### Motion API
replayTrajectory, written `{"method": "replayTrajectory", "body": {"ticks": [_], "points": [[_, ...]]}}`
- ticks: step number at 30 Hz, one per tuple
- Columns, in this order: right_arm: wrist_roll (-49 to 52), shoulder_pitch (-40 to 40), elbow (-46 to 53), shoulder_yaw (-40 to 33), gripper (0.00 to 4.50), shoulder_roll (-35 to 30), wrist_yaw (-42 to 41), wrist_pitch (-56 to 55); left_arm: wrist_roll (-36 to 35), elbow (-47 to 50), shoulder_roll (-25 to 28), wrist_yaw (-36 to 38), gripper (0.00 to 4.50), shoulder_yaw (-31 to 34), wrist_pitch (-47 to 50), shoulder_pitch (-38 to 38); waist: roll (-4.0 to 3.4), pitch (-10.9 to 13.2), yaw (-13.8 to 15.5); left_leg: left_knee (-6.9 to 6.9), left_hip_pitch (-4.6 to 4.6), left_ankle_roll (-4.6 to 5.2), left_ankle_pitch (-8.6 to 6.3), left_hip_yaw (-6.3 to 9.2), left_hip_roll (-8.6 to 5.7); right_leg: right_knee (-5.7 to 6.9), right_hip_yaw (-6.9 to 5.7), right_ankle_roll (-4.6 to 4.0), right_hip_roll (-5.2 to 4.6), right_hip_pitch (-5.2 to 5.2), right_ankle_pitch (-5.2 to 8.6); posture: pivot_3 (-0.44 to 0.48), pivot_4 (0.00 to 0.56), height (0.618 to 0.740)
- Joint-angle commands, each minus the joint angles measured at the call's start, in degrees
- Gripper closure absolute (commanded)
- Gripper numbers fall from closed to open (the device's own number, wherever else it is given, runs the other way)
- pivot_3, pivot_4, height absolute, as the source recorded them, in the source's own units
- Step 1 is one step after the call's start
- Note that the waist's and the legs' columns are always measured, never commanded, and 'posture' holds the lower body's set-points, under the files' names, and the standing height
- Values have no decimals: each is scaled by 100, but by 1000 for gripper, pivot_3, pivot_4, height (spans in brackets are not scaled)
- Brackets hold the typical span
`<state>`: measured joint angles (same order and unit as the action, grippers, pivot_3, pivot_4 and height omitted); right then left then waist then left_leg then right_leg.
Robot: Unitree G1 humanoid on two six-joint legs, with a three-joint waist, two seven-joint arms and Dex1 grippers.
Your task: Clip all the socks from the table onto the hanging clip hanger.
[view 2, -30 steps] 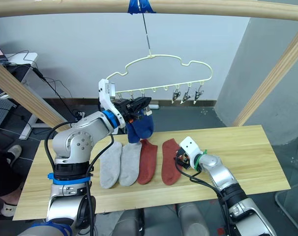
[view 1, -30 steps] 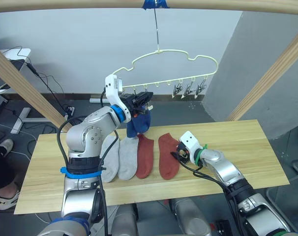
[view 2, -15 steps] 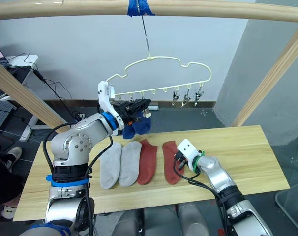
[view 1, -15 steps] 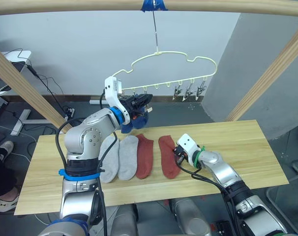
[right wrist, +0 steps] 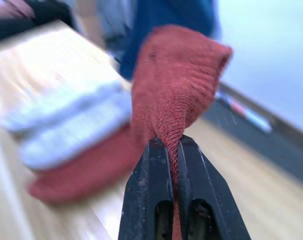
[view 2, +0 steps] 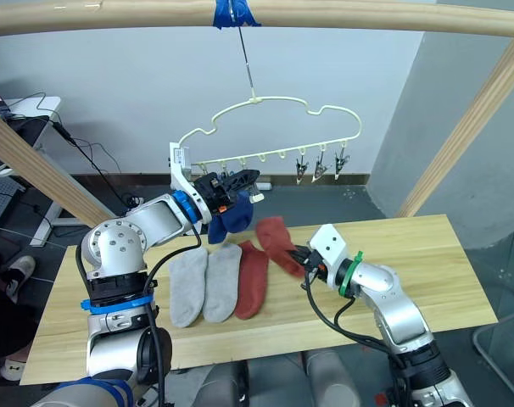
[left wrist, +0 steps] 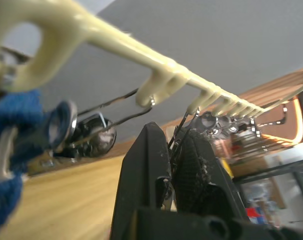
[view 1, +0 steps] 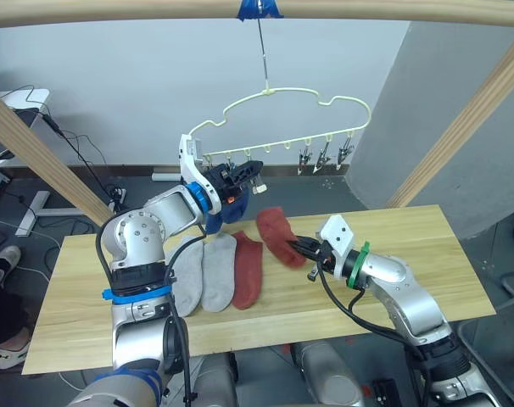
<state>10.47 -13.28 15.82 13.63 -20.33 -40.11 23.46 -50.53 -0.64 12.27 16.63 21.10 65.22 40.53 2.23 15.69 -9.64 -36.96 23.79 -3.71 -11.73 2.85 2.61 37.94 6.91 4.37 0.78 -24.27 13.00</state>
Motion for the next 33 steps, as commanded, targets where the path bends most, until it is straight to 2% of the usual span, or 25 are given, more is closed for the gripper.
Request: {"method": "replayTrajectory", "body": {"ticks": [1, 9, 21, 27, 33], "points": [[504, 19, 929, -133, 4438, -59, -105, 403, -486, -19, -25, -141, 4314, 224, 426, 81, 0, 0, 10, 0, 2, 0, 0, -1, 0, -3, 1, 0, -1, -1, 0, -156, 233, 740], [913, -234, 1141, -314, 4438, 7, 117, 815, -1038, 92, -143, -453, 4314, 359, 763, 109, 0, 0, 11, 1, 4, -1, -1, -1, 0, -6, 0, -1, -2, -2, 1, -165, 235, 740], [970, -257, 989, -357, 4438, 92, 374, 841, -1279, 102, -65, -625, 4314, 329, 773, 118, 0, 0, 14, 8, 9, -1, -2, -2, 0, -15, 0, -3, -2, -5, 2, -157, 237, 740], [923, -331, 825, -420, 4438, 10, 403, 776, -1309, 191, 22, -528, 4314, 247, 710, 65, 1, 1, 18, 9, 10, -2, -2, -3, -1, -19, 1, -3, -2, -6, 2, -154, 236, 740], [959, -542, 631, -435, 4438, 124, 430, 744, -1087, 480, 241, -165, 4314, -120, 393, -117, 1, 1, 19, 17, 11, -2, -2, -4, 0, -20, 2, -5, -2, -10, 3, -147, 235, 740]]}}
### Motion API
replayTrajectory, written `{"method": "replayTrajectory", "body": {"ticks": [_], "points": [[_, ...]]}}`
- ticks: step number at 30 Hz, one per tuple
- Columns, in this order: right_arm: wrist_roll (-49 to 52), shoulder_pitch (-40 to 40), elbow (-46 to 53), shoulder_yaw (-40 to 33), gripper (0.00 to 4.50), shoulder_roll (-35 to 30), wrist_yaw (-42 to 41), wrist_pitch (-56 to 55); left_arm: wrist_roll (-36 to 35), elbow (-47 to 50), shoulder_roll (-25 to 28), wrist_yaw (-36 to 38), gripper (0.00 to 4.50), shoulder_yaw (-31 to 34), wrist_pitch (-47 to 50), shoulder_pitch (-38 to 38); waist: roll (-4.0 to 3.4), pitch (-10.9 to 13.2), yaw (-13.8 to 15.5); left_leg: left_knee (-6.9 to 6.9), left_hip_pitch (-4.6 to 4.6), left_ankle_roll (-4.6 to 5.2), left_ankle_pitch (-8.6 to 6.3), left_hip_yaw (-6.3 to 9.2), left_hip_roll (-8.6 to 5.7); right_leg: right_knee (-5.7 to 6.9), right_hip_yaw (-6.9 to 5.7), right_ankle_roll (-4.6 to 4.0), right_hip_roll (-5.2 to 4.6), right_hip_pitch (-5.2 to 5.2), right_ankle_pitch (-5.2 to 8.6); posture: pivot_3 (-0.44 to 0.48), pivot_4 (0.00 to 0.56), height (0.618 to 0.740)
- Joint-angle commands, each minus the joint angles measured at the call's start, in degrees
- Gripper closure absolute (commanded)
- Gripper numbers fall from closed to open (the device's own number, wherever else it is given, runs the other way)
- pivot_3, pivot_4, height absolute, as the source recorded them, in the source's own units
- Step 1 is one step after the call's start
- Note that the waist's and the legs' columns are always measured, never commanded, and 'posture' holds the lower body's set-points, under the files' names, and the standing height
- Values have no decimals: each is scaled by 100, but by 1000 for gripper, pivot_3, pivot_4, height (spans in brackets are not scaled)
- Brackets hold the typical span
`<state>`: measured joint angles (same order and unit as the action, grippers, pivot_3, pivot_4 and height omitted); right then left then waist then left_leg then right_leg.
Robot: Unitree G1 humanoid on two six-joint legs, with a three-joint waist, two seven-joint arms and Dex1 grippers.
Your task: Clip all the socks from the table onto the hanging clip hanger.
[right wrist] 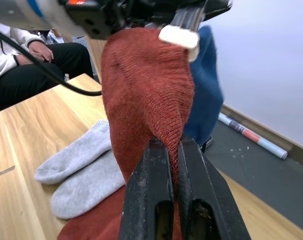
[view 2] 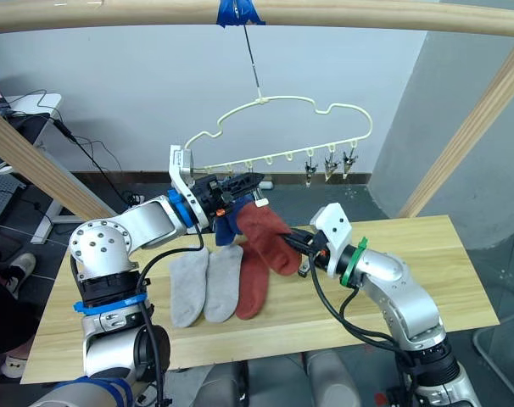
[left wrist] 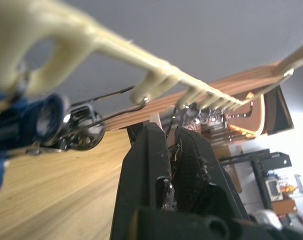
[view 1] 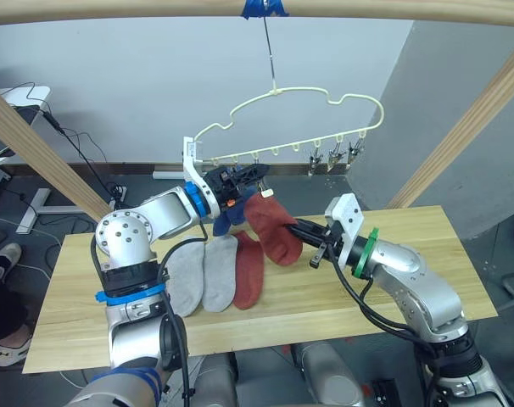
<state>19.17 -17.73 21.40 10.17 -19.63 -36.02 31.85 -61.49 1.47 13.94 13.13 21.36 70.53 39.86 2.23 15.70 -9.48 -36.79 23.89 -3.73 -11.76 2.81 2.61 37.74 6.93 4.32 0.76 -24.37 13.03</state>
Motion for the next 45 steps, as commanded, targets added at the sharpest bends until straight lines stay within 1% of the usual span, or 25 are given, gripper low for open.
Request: {"method": "replayTrajectory", "body": {"ticks": [1, 3, 5, 6, 10, 16, 18, 21, 24, 26, 28, 29, 30, 31, 32, 34, 35, 38, 40, 41, 43, 45], "points": [[97, -105, 70, -91, 4438, 63, 16, -94, -3, 288, 107, 236, 4314, -164, -171, -70, 0, 0, 7, 1, 1, 0, 0, 0, 0, -2, -1, 0, 0, 0, 0, -145, 235, 740], [103, -114, 65, -94, 4438, 75, 8, -92, -38, 299, 150, 299, 4314, -191, -214, -95, 0, 0, 8, 1, 2, -1, 0, -1, 0, -3, 1, 0, 0, -1, 0, -145, 235, 740], [100, -122, 62, -94, 4500, 76, 0, -90, -116, 271, 134, 233, 3590, -140, -233, -93, 0, 0, 13, 1, 3, -1, -1, -1, 0, -4, 1, 0, 0, -1, 0, -144, 233, 740], [99, -119, 65, -94, 4500, 75, -3, -90, -142, 267, 128, 208, 3398, -127, -240, -96, 0, 0, 14, 1, 3, -1, -1, -1, 0, -5, 0, 0, -1, -1, 0, -139, 232, 740], [85, -170, -15, -72, 4500, 82, -42, -117, -290, 318, 270, 301, 2092, -100, -183, -74, 0, 0, 10, 1, 3, -1, -1, -1, 0, -5, 0, 0, -1, -1, 0, -137, 229, 740], [-48, -319, -460, -1, 4500, 166, -20, -269, -169, 556, 1091, 658, 136, -191, -156, -178, 0, 0, 1, 7, 2, -1, -1, -1, 1, -4, 1, 0, -1, -5, 0, -112, 215, 740], [-88, -386, -650, -18, 4500, 208, 44, -288, -217, 760, 1361, 793, 47, -239, -96, -296, 0, 0, 9, 10, 3, -1, -1, -2, 1, -7, 1, -1, -1, -6, 1, -112, 215, 740], [-179, -388, -967, -82, 3756, 153, 51, -327, -314, 1305, 1785, 1078, 0, -280, -38, -635, 0, 0, 33, 14, 5, -1, -1, -3, 1, -11, 0, -2, -3, -8, 2, -83, 211, 740], [-213, -329, -1087, -150, 2724, 72, 17, -337, -383, 1687, 2069, 1262, 0, -303, -30, -932, 0, 0, 114, 23, 8, -4, -2, -7, 2, -16, 1, -4, -5, -15, 4, -73, 209, 740], [-189, -300, -1089, -178, 2020, 38, 2, -325, -391, 1805, 2163, 1333, 0, -337, -34, -1040, 0, 0, 157, 25, 19, -3, -2, -7, 2, -13, 1, -4, -4, -29, 4, -73, 209, 740], [-131, -186, -1025, -277, 1334, -90, -43, -253, -377, 1968, 2279, 1416, 0, -346, -76, -1191, 0, 0, 174, 25, 24, -3, -2, -7, 2, -10, 0, -5, -4, -36, 4, -46, 214, 740], [-129, -43, -913, -348, 954, -220, -64, -219, -290, 2155, 2341, 1526, 0, -312, -236, -1387, 0, 0, 188, 24, 27, -3, -2, -7, 2, -10, 0, -5, -4, -38, 4, -46, 214, 740], [-126, 48, -848, -401, 668, -317, -82, -202, -221, 2281, 2377, 1598, 0, -301, -362, -1515, 0, 0, 215, 24, 27, -3, -2, -8, 2, -11, 2, -5, -4, -38, 4, -38, 217, 740], [-92, 194, -666, -492, 291, -407, -34, -94, -155, 2488, 2295, 1554, 0, -214, -585, -1733, 0, 0, 246, 27, 31, -4, -2, -10, 2, -13, 2, -8, -6, -40, 7, -38, 217, 740], [-59, 286, -546, -557, 23, -470, 3, -15, -113, 2623, 2236, 1511, 0, -168, -758, -1882, 0, 0, 289, 27, 33, -5, -3, -12, 2, -13, 2, -10, -7, -43, 10, -33, 220, 740], [-27, 348, -151, -707, 23, -312, 363, 93, -24, 3021, 2191, 1257, 0, -127, -888, -2367, 0, 0, 310, 27, 59, -5, -3, -19, 2, -8, 7, -10, -8, -79, 10, -27, 222, 740], [-77, 344, -10, -741, 23, -205, 559, 109, 391, 3260, 2074, 1209, 0, -125, -1403, -2639, 0, 0, 309, 27, 67, -5, -3, -21, 6, -1, 10, -10, -7, -91, 10, -25, 224, 740], [-328, 356, 258, -820, 23, 163, 1166, -11, 1155, 3691, 2160, 1234, 0, -279, -2071, -3263, 1, 0, 334, 27, 64, -5, -3, -20, 11, 13, 10, -13, -1, -98, 11, -26, 229, 740], [-405, 312, 437, -841, 23, 355, 1502, 62, 1105, 3737, 2140, 1504, 0, -347, -2261, -3462, 0, 0, 379, 24, 62, -5, -2, -14, 10, 16, 7, -18, 0, -97, 12, -27, 234, 740], [-353, 264, 540, -850, 23, 401, 1557, 179, 1044, 3722, 2183, 1776, 0, -371, -2358, -3561, 0, 0, 399, 19, 62, -5, -2, -15, 9, 16, 8, -35, -1, -96, 22, -26, 236, 740], [-270, 210, 650, -851, 23, 420, 1584, 338, 997, 3682, 2252, 2092, 0, -399, -2499, -3672, 0, 0, 449, 4, 65, -6, -2, -22, 8, 15, 13, -50, -3, -94, 29, -26, 236, 740], [-352, 201, 694, -845, 23, 505, 1764, 309, 1256, 3648, 2212, 2301, 0, -416, -2931, -3776, 0, 0, 475, -5, 72, -5, -2, -27, 4, 6, 17, -50, -6, -92, 29, -29, 239, 740]]}}
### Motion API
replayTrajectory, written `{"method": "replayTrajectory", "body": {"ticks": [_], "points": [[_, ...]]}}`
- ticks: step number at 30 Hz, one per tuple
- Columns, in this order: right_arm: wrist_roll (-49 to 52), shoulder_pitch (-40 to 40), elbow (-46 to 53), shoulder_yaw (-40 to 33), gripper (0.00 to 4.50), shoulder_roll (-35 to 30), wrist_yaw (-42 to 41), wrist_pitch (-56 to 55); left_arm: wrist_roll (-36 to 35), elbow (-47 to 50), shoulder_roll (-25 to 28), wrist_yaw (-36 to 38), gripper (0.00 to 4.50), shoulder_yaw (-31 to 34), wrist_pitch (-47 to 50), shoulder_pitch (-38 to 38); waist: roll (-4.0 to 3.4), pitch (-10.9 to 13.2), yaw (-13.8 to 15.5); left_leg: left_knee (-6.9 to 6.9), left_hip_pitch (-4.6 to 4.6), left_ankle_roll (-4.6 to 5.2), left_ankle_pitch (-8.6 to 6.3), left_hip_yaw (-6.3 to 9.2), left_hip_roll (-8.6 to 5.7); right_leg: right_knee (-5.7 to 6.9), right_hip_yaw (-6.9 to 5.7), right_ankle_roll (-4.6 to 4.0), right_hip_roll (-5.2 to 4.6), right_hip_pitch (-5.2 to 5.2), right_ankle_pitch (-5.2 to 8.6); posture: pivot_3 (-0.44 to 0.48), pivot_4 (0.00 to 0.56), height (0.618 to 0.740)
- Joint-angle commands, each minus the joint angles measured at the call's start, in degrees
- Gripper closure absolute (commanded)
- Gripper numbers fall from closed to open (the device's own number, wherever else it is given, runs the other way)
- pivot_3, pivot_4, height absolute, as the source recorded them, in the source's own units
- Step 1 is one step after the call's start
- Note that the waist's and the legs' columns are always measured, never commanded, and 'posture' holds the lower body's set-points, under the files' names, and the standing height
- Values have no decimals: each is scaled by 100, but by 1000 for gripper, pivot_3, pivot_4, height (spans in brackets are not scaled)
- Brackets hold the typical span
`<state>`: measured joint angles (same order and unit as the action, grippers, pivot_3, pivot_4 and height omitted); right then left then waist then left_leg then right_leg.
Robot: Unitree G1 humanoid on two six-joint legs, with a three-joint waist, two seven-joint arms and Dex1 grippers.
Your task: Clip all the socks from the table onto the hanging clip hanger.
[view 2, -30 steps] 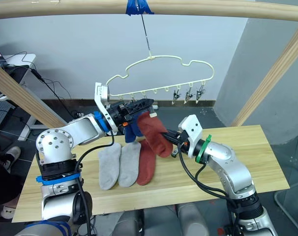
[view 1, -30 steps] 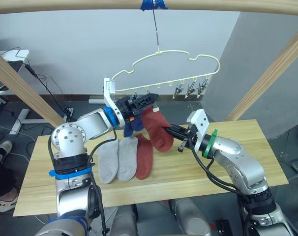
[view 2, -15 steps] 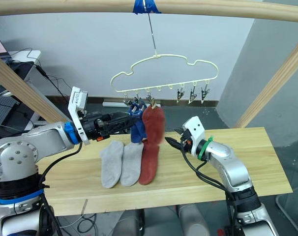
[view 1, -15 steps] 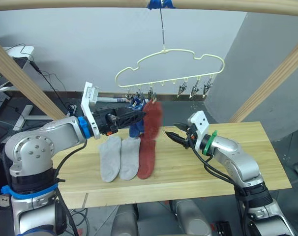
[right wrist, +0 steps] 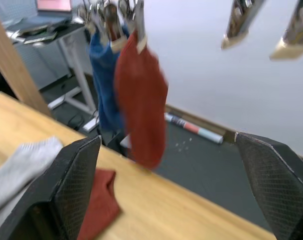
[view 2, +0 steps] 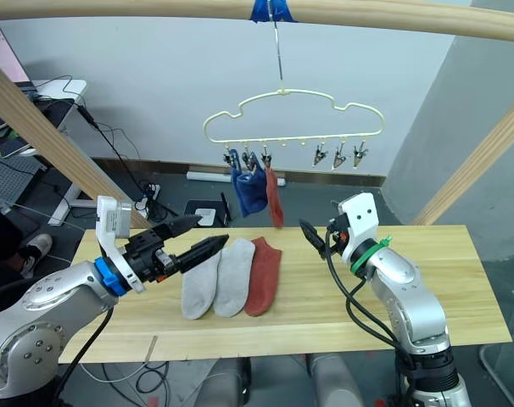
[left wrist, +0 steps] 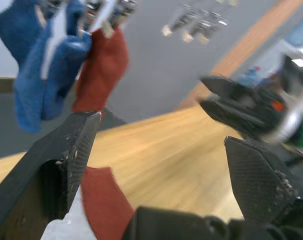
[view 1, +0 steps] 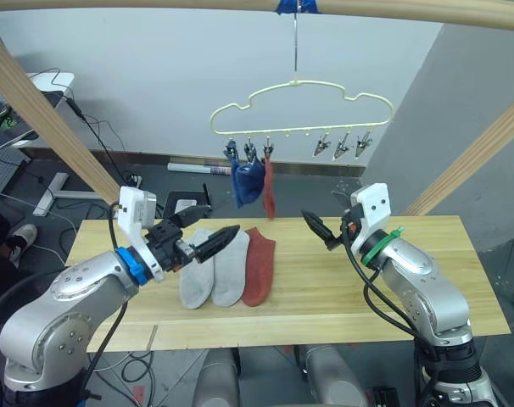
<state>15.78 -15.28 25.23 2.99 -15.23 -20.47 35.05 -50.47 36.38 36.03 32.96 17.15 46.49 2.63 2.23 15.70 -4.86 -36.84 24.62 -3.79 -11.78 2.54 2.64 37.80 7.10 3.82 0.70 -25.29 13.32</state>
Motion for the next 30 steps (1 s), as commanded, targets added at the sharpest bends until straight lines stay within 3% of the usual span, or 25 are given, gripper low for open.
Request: {"method": "replayTrajectory", "body": {"ticks": [1, 5, 9, 30], "points": [[-130, -72, 283, -91, 23, 150, 364, -121, 317, 133, 3, 534, 0, -21, -819, -164, 0, 0, 17, 0, 5, 0, 0, 0, -1, -7, 1, 0, 0, 0, 0, -33, 243, 740], [-457, -374, -56, 13, 23, 532, 883, -368, 739, -12, -87, 1133, 0, -152, -1731, -449, -2, 1, -3, 10, 7, 0, -1, -4, 1, -10, 2, -2, 0, -5, 1, -36, 247, 740], [-646, -662, -386, -7, 23, 664, 1058, -550, 994, -79, -174, 1232, 0, -298, -2178, -389, -2, 1, 5, 13, 7, 1, -1, -2, 5, -5, -2, -3, 2, -10, 2, -35, 247, 740], [-815, -1667, -1558, -29, 23, 1046, 1171, -1228, 1045, 27, -234, 1057, 0, -545, -2423, -297, -2, 2, 7, 12, 10, 1, -1, 4, 5, -4, -6, 19, 2, -8, -11, -20, 245, 740]]}}
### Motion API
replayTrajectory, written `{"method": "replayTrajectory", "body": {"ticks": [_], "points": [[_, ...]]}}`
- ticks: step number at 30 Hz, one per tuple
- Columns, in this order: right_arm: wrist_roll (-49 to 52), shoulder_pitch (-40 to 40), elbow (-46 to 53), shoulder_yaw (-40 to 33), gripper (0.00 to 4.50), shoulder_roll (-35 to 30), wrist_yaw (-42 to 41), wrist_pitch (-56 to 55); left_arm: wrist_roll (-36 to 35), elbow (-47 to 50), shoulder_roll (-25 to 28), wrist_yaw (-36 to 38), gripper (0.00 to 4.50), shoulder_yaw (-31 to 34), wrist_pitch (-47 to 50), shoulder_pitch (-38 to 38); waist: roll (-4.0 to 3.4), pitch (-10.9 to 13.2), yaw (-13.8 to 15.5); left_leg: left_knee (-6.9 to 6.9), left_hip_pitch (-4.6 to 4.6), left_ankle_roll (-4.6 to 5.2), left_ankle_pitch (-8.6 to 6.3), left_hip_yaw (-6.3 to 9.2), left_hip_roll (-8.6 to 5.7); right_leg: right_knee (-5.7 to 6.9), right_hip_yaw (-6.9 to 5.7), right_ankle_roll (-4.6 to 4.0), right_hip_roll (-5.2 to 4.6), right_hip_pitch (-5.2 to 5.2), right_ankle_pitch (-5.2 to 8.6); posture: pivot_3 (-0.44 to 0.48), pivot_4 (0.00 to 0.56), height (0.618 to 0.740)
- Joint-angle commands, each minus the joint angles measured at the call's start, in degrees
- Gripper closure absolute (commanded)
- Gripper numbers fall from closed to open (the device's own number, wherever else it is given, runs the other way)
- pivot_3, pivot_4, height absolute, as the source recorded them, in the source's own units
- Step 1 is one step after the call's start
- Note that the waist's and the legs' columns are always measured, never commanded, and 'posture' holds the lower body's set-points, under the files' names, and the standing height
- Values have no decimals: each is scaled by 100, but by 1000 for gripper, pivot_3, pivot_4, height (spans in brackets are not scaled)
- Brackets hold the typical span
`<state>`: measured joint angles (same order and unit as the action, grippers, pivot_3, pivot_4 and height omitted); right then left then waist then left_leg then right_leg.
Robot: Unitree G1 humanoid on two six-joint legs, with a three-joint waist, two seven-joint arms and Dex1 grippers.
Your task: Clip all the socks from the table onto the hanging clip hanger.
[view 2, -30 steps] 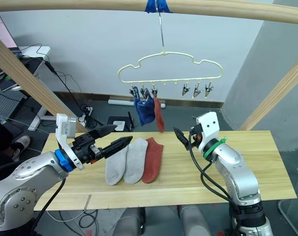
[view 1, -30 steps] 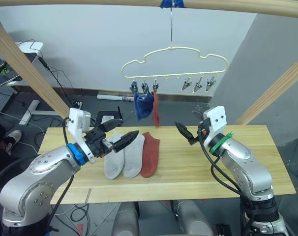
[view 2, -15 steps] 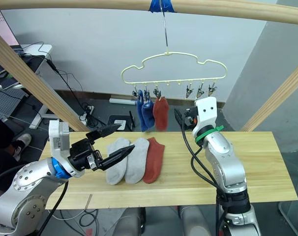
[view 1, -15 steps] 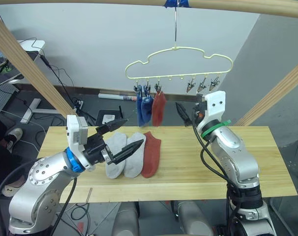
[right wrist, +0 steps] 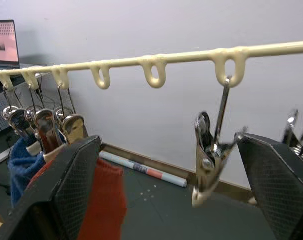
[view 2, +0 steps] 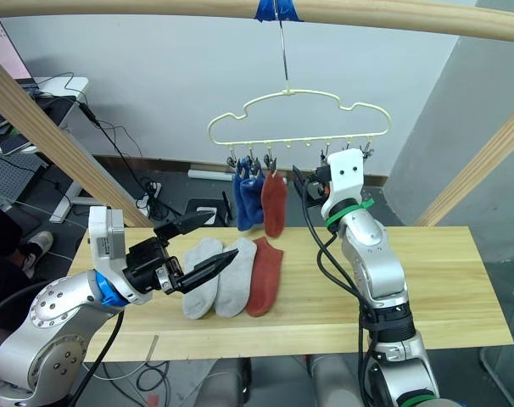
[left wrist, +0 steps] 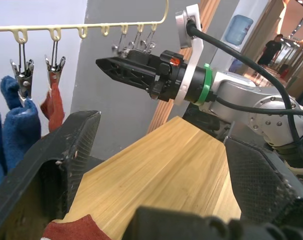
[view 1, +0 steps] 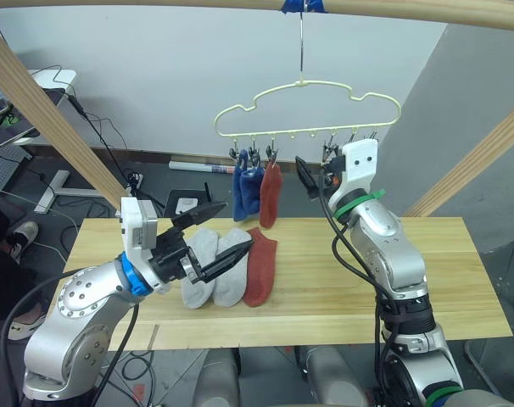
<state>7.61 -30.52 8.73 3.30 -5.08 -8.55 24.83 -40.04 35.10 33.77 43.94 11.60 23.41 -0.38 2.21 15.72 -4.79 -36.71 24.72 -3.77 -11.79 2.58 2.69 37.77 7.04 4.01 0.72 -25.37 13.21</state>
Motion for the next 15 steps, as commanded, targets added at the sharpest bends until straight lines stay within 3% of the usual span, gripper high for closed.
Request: {"method": "replayTrajectory", "body": {"ticks": [1, 15], "points": [[4, -149, 80, -57, 23, 35, -26, -220, 1, 154, -8, -47, 0, 9, -117, 8, 0, 0, 0, 0, 0, 0, 0, 0, 0, 0, 0, 0, 0, 0, 0, -20, 245, 740], [86, -349, -85, -29, 23, 246, -129, -301, 62, 150, -49, -103, 0, -44, -170, 81, 0, 0, 0, 0, 0, 0, 0, 2, 0, 2, -2, 1, 0, 0, -1, -17, 241, 740]]}}
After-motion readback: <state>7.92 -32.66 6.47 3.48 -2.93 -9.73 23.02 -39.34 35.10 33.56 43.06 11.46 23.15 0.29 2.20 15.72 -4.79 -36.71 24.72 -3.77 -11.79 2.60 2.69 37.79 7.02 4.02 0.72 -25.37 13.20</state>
